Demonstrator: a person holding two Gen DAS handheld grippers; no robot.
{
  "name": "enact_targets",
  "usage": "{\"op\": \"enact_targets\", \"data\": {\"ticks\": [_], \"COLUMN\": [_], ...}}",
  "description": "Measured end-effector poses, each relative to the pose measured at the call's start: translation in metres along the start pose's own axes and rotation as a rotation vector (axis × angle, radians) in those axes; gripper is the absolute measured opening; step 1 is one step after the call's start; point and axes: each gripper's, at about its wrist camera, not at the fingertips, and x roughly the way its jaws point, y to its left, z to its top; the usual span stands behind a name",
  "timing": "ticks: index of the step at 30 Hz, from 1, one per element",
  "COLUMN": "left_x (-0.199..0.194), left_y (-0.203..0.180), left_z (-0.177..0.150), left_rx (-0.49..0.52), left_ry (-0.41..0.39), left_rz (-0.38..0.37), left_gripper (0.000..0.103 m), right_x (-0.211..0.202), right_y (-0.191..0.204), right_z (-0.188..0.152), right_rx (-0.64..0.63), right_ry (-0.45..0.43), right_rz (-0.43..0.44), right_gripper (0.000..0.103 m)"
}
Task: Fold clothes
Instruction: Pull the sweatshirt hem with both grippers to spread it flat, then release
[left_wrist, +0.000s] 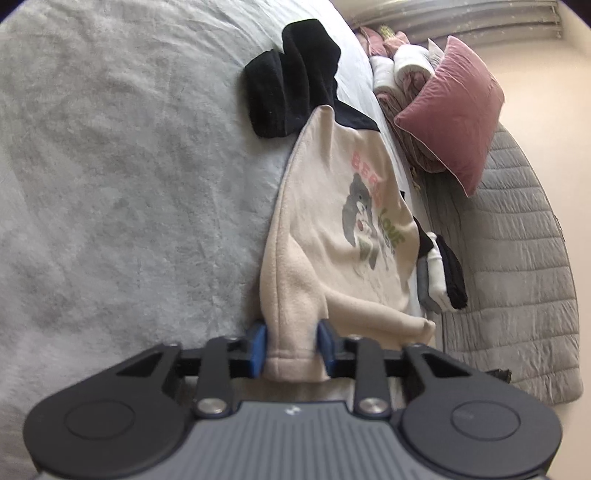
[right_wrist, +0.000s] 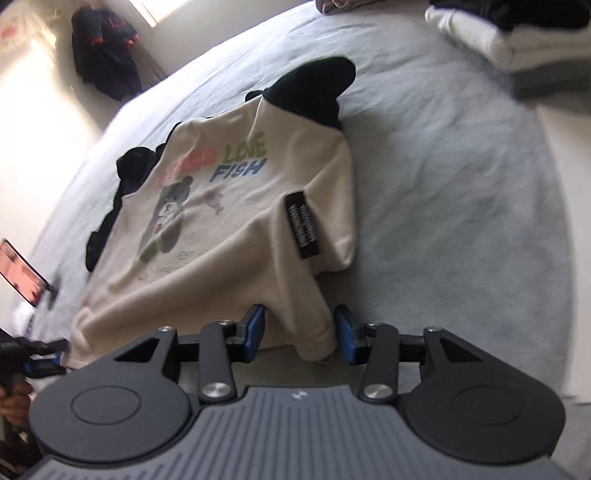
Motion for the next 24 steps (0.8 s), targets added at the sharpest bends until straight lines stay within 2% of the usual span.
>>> {"op": "enact_targets", "data": {"ticks": [1,3,8,13,18,24], "left_x": [0.0,-0.003,-0.02,-0.038,-0.051,-0.055], "left_y": [0.001,-0.002,-0.014,-0.031,-0.047,-0.05], "left_z": [-0.001,-0.003,-0.007,-0.018,-0.036,-0.059], "left_rx": [-0.003,-0.003,-0.037,-0.03,0.066,0.172], "left_ry": [-0.003,-0.008,-0.014,0.013,0.049,0.095], "left_rz": [0.008,0.035,-0.03,-0.072,-0.042,0.031], "left_gripper": [0.014,0.009,0.008,0.008,0.008,0.007], "right_x": [0.0,-0.006,-0.053,-0.101,-0.13,-0.128], "right_y": [0.0,-0.002,-0.006,-0.001,0.002,-0.012], "right_z": [-0.001,-0.002,-0.012,-0.02,-0.028,-0.041], "right_rx": [0.01,0.04,0.134,0.124,0.093,0.086], "right_ry": [0.003,0.003,-0.005,-0.027,-0.046,0.011], "right_rz": [0.013,0.043,0.142,0.184,0.175,0.107], "right_gripper": [0.013,0.013,0.011,0.011,0.011,0.011]}}
